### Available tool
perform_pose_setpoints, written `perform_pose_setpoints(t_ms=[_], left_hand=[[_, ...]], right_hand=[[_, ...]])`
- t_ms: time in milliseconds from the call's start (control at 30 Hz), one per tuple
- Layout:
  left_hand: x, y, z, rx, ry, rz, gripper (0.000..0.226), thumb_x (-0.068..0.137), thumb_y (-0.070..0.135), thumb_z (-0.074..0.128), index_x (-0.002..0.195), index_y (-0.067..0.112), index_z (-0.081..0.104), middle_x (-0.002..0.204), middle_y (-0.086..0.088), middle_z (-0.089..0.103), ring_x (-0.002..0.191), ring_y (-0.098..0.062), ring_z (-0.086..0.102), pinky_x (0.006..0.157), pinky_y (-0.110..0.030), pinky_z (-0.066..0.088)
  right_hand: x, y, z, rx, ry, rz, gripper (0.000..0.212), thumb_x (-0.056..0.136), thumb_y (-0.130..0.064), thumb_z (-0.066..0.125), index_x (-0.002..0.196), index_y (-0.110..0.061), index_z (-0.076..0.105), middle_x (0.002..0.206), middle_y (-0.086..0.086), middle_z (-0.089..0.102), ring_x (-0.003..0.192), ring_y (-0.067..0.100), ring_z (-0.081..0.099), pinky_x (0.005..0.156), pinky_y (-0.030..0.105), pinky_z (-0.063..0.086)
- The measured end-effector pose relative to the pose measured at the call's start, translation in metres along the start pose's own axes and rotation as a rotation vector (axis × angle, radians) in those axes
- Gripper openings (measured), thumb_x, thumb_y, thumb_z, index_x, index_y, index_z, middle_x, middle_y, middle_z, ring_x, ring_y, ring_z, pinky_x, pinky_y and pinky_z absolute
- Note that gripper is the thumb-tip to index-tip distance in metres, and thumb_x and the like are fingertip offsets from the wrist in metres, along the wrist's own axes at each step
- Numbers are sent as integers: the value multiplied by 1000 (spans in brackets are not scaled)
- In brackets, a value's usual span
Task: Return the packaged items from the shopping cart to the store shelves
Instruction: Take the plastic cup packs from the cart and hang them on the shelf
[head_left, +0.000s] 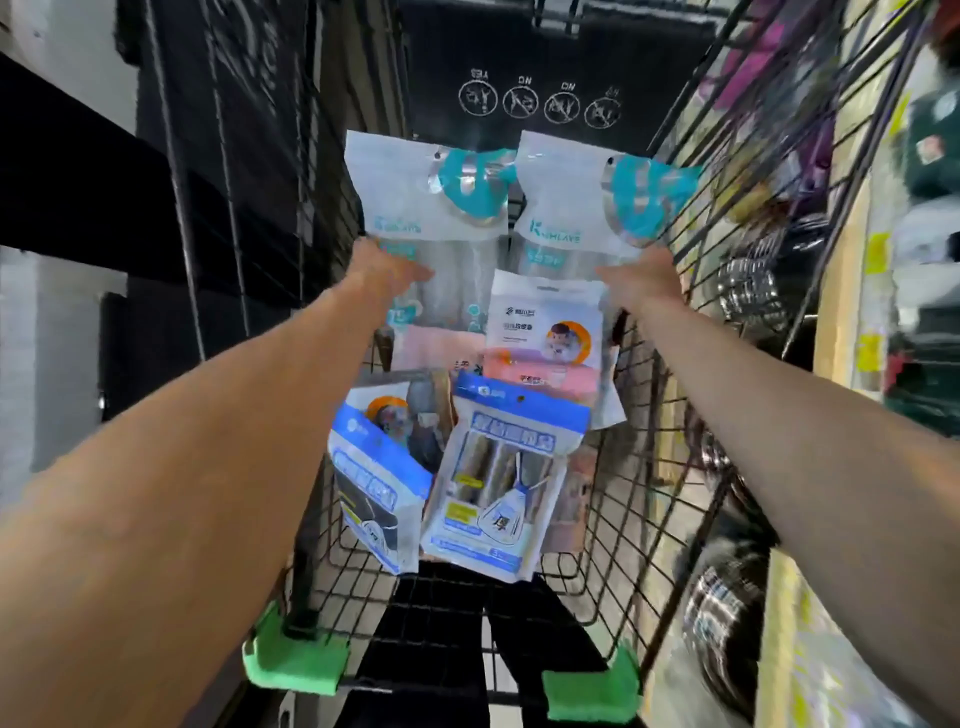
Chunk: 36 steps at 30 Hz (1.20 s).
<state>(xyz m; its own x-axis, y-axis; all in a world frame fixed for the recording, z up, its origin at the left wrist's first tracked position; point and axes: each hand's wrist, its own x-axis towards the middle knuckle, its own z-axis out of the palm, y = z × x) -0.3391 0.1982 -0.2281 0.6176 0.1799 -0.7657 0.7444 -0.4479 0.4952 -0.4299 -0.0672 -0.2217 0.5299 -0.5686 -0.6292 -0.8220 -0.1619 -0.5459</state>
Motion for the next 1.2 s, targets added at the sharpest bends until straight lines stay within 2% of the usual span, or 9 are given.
perform_pose_setpoints(t_ms=[67,167,333,467,633,767,933,1067,1200], left_hand=[[10,-7,-4,41,31,5,69,71,8,88,132,7,55,129,-4,65,115,-19,64,96,-28,54],[17,-13,-9,52,6,28,77,76,4,84,142,8,45,139,-7,60,125,-22,60,102,-34,51],[15,-11,-11,-4,-30,73,62,82,0,78,137,9,52,138,-7,62,125,-22,61,99,-34,53],[0,-20,-22,-27,-39,161,68,78,-3,79,137,11,47,133,-5,62,123,-21,61,102,-41,54],[-27,-5,-30,-121,-13,378,59,80,-7,76,126,15,47,117,5,65,105,-4,65,94,-37,59],[-63,28,-45,-219,73,564,55,77,2,80,121,14,49,114,3,67,103,-5,69,92,-33,59],[-116,62,-83,-298,155,756,48,67,19,88,98,24,53,105,-6,66,94,-20,69,85,-41,56],[-173,83,-99,-290,67,836,41,68,15,89,83,30,54,102,-8,66,89,-18,67,78,-37,53],[-233,92,-91,-194,-98,888,41,69,13,89,95,22,59,107,-9,71,93,-17,69,83,-34,53]], right_hand=[[10,6,7,79,30,18,38,69,-14,84,101,-13,64,107,3,70,98,20,68,86,41,57],[11,4,10,178,78,26,55,64,-2,87,109,-11,57,111,4,68,97,19,67,85,40,59],[2,-4,4,56,-14,-67,56,65,-8,91,113,-12,62,104,-2,61,94,12,57,62,14,47],[-23,2,0,27,63,-113,69,62,-25,94,122,-14,62,114,-7,67,100,10,61,75,18,49],[-60,-11,-2,194,224,-246,64,65,-14,90,122,-12,61,114,-8,67,100,5,65,80,12,54],[-96,-43,-12,310,380,-377,51,61,-20,86,105,-22,61,106,-1,70,94,13,68,82,33,59],[-147,-70,-47,480,508,-459,50,56,-26,83,102,-21,65,93,-4,71,85,15,67,78,40,55],[-193,-69,-90,581,517,-495,45,59,-21,85,100,-20,65,93,-4,73,85,20,69,77,46,55],[-244,-42,-143,648,574,-429,48,55,-26,85,99,-16,70,92,-3,75,79,14,68,73,39,57]])
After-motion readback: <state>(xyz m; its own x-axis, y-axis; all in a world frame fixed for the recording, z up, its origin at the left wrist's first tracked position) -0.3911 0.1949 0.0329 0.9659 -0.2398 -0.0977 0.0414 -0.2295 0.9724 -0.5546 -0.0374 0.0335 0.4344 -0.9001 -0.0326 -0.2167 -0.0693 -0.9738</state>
